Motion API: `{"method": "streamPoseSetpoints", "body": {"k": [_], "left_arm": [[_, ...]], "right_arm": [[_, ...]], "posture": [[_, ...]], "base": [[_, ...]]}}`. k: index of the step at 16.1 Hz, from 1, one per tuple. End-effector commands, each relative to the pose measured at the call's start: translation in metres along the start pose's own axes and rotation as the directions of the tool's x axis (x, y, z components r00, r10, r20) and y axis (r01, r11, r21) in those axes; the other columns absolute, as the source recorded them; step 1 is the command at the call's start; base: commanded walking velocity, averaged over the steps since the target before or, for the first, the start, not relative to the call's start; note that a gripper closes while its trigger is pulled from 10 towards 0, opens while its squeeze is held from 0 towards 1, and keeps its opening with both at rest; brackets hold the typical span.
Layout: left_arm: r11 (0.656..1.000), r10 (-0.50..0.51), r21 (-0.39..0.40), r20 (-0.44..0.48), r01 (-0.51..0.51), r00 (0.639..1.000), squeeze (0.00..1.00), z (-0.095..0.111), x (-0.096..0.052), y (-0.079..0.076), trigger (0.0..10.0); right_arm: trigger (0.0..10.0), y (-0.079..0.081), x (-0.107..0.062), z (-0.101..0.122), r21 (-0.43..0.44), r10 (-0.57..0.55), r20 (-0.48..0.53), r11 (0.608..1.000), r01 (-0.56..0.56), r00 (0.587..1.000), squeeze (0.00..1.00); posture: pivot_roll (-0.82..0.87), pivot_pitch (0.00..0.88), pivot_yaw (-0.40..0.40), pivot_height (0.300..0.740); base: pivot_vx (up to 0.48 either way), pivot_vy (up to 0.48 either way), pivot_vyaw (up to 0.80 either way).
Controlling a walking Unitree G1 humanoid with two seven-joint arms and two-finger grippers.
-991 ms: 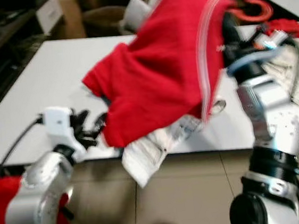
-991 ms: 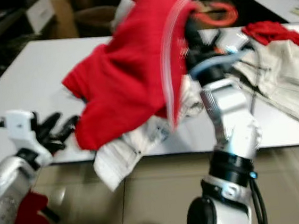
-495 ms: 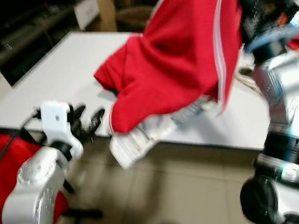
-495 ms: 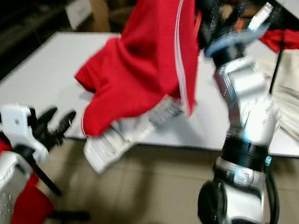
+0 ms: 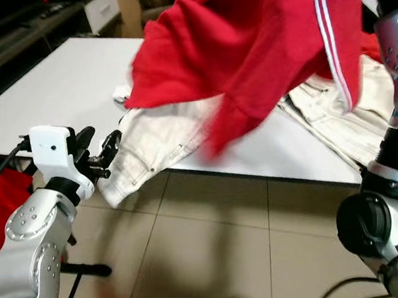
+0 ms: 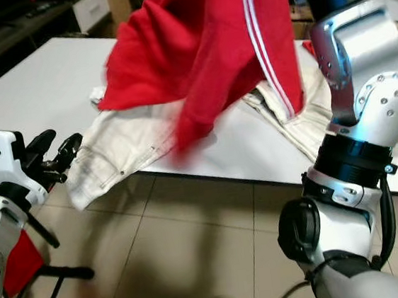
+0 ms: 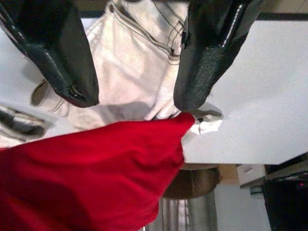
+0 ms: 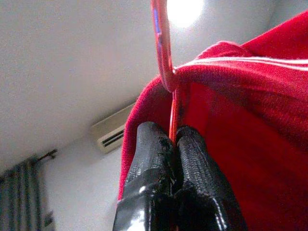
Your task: Hang hanger
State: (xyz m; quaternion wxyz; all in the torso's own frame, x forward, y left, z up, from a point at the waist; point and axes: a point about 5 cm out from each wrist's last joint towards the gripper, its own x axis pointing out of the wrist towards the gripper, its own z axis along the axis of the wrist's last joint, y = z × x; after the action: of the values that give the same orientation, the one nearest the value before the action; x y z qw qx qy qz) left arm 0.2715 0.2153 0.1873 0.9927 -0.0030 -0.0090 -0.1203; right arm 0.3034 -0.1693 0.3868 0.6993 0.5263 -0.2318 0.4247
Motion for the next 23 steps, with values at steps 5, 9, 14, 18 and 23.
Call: {"method": "streamPoseSetpoints", "body": {"k": [5, 9, 14, 18, 23], "left_arm": [[0.999, -0.050, 0.012, -0.052, 0.051, 0.997, 0.00, -0.012, -0.006, -0.008, 10.0], [0.998, -0.056, -0.009, -0.066, 0.055, 0.996, 0.00, -0.018, -0.009, -0.013, 10.0], [0.999, -0.039, -0.019, -0.050, 0.038, 0.998, 0.00, -0.017, -0.010, -0.012, 10.0], [0.999, -0.036, -0.024, -0.051, 0.035, 0.998, 0.00, -0.019, -0.011, -0.013, 10.0], [0.998, -0.066, -0.009, -0.070, 0.066, 0.995, 0.00, -0.023, -0.010, -0.019, 10.0]], "right_arm": [[10.0, -0.044, -0.040, -0.036, -0.118, -0.311, -0.171, 0.949, 0.294, 0.935, 0.00], [10.0, -0.030, -0.042, -0.051, -0.022, -0.195, -0.195, 0.981, 0.194, 0.961, 0.00], [10.0, 0.008, -0.025, -0.052, 0.026, 0.086, -0.191, 0.996, -0.082, 0.978, 0.00], [10.0, 0.009, -0.026, -0.054, 0.016, 0.079, -0.213, 0.997, -0.077, 0.974, 0.00], [10.0, -0.021, -0.052, -0.088, -0.029, -0.073, -0.347, 0.997, 0.067, 0.935, 0.00]], "posture": [[0.10, 0.000, 0.036, 0.740], [0.10, 0.000, 0.037, 0.740], [0.11, 0.000, 0.026, 0.740], [0.12, 0.000, 0.023, 0.740], [0.11, 0.000, 0.025, 0.740]], "base": [[0.000, 0.000, 0.16], [0.000, 0.000, 0.79], [0.000, 0.000, 0.77], [0.000, 0.000, 0.72], [0.000, 0.000, 0.74]]}}
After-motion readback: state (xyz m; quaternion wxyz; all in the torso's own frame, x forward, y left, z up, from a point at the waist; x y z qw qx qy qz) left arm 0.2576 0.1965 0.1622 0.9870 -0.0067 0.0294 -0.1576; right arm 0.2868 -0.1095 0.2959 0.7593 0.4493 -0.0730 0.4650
